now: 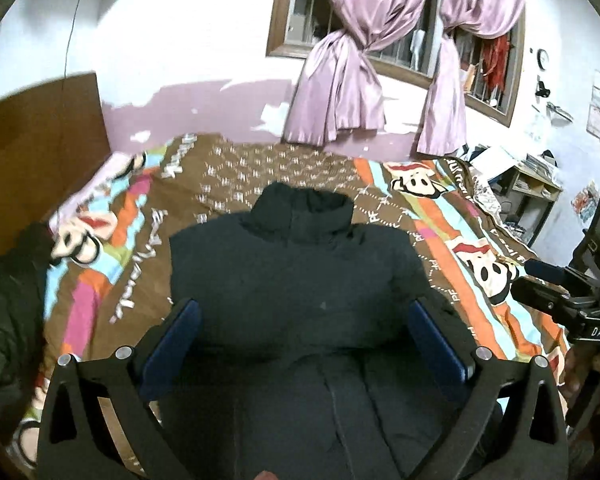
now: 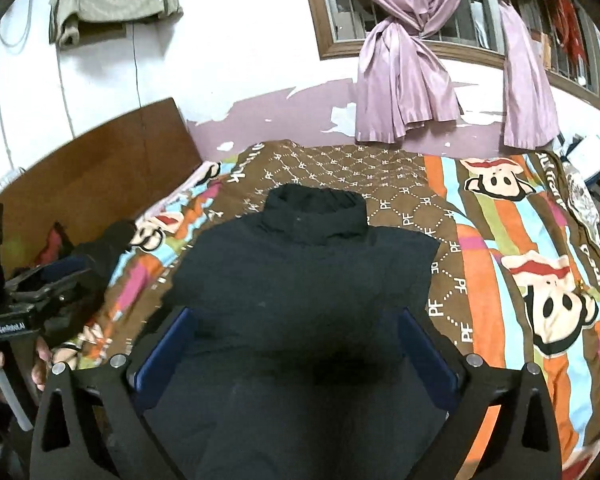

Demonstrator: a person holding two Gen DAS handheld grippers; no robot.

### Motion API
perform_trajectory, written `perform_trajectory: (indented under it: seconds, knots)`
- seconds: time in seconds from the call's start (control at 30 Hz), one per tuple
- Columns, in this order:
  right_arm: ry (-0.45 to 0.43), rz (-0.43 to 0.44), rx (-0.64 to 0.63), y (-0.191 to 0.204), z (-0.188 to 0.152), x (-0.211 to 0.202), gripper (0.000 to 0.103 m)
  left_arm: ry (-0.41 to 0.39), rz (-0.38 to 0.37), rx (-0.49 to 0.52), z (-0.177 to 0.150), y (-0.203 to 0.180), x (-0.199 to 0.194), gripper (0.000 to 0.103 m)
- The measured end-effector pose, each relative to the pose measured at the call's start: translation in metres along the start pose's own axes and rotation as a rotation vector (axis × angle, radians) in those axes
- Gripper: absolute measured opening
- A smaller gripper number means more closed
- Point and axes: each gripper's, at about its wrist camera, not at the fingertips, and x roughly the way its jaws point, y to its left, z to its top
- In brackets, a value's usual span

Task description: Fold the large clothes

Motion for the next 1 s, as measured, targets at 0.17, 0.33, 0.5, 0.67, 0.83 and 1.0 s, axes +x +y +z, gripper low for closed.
perform_trajectory:
  seconds: [0.17,0.33,0.5,0.67,0.83,1.0]
  knots:
    - [0.000,0.003,0.022,0.013,0.006,-0.043,0.103,-0.012,0.071,0.044,0.009,-0.026,-0.049,0.101]
    - [0.025,0.018,0.025,0.028,0.019,-0.076,0.103,0.031,0.106,0.084,0.020,-0.041,-0.081,0.101]
    - [0.034,0.021,0.062,0.019,0.037,-0.078,0.103,0.044,0.078,0.092,0.043,-0.039,-0.082,0.101]
    - [0.059,-0.004,0.097,-0.009,0.056,-0.030,0.103,0.006,0.090,0.156,0.064,-0.032,-0.030,0.101]
    - [0.052,0.006,0.126,-0.048,0.077,0.052,0.103,-0.022,-0.006,0.104,0.073,0.004,0.054,0.101]
    - [0.052,-0.016,0.157,-0.088,0.096,0.146,0.103,0.013,-0.015,0.027,0.094,0.047,0.162,0.101]
